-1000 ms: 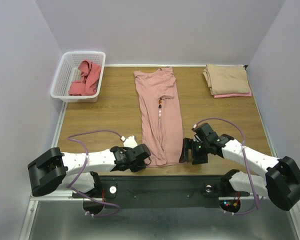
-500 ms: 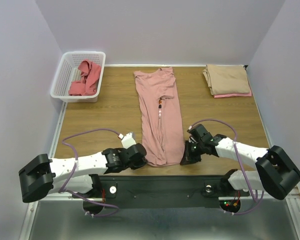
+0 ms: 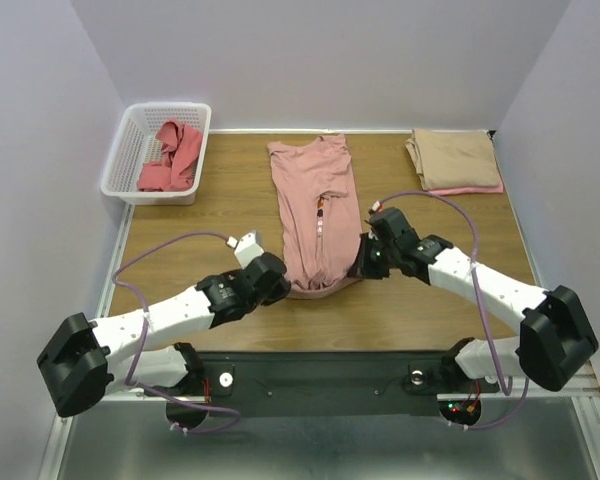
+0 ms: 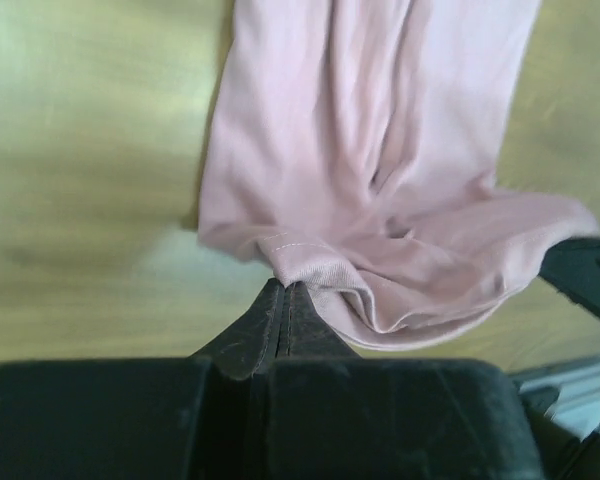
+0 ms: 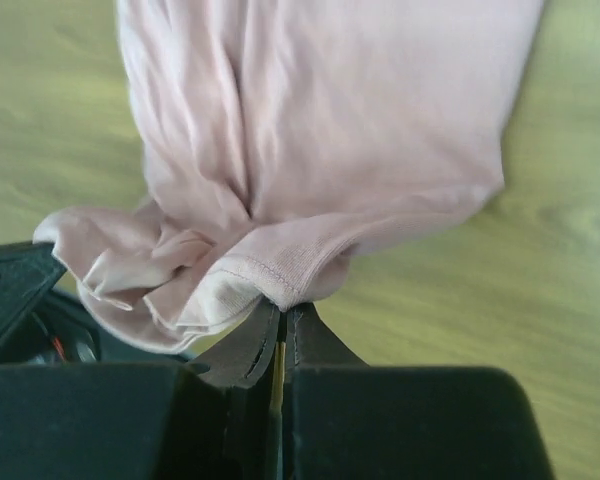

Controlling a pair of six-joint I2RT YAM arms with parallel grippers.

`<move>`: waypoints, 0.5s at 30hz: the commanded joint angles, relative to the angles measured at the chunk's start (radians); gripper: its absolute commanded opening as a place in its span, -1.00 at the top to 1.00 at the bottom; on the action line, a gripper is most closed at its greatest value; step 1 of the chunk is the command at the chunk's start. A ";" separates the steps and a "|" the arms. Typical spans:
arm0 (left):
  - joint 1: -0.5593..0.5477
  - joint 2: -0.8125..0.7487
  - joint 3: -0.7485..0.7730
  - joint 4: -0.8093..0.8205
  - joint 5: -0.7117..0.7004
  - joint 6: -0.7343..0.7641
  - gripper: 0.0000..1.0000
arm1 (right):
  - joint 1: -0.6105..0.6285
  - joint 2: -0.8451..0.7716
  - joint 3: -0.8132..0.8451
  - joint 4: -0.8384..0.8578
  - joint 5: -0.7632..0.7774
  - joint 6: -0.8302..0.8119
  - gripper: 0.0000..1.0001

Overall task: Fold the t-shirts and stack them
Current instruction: Fold the tshirt

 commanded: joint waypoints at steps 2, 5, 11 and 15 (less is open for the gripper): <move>0.109 0.067 0.153 0.065 -0.032 0.179 1.00 | -0.023 0.089 0.133 0.001 0.144 -0.031 0.99; 0.184 0.127 0.227 0.089 -0.020 0.259 1.00 | -0.040 0.149 0.237 0.002 0.240 -0.054 0.99; 0.319 0.309 0.385 0.152 0.037 0.403 1.00 | -0.098 0.299 0.430 0.006 0.293 -0.106 0.99; 0.373 0.427 0.499 0.161 0.051 0.469 1.00 | -0.156 0.411 0.529 0.006 0.244 -0.143 0.99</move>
